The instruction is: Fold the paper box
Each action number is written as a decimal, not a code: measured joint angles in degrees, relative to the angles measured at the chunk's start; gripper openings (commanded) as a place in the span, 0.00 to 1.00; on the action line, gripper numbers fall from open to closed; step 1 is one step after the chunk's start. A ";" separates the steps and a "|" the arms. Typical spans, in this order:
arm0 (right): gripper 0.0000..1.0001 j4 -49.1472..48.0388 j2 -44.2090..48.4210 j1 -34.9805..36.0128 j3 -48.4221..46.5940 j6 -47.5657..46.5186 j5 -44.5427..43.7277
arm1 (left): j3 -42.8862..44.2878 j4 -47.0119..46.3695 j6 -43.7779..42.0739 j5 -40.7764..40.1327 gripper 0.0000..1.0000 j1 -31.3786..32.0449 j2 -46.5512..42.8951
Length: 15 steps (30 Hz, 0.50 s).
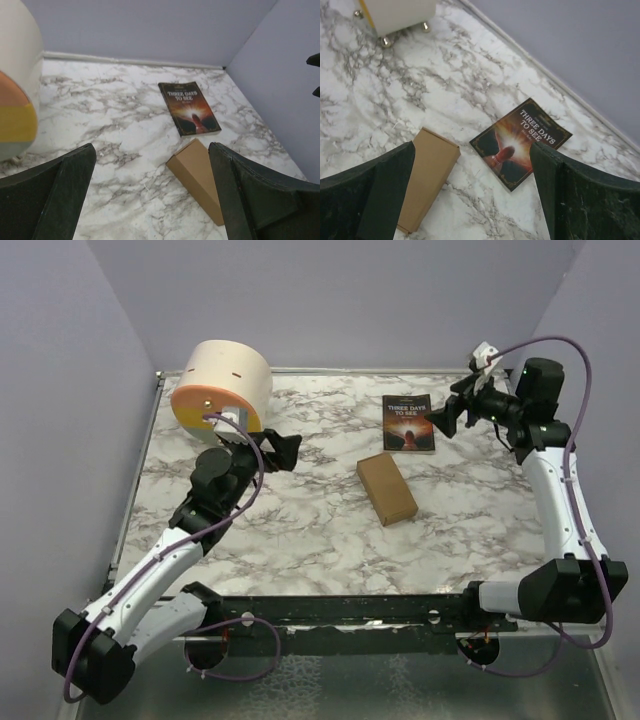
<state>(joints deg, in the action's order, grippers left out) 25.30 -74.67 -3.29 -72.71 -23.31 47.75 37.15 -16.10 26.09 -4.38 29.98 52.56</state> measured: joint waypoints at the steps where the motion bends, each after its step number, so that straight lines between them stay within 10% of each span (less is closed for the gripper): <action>1: 0.99 0.22 -0.42 -0.11 -2.56 1.53 -0.79 | 2.03 1.81 -0.39 0.04 0.99 -0.22 -0.33; 15: 0.99 4.42 3.61 -0.15 -18.10 14.60 -4.59 | 31.71 24.37 -8.94 3.76 0.99 -0.79 1.86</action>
<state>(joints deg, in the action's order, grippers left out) 29.71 -71.07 -3.44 -90.80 -8.71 43.16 68.86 8.27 17.15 -0.62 29.19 54.41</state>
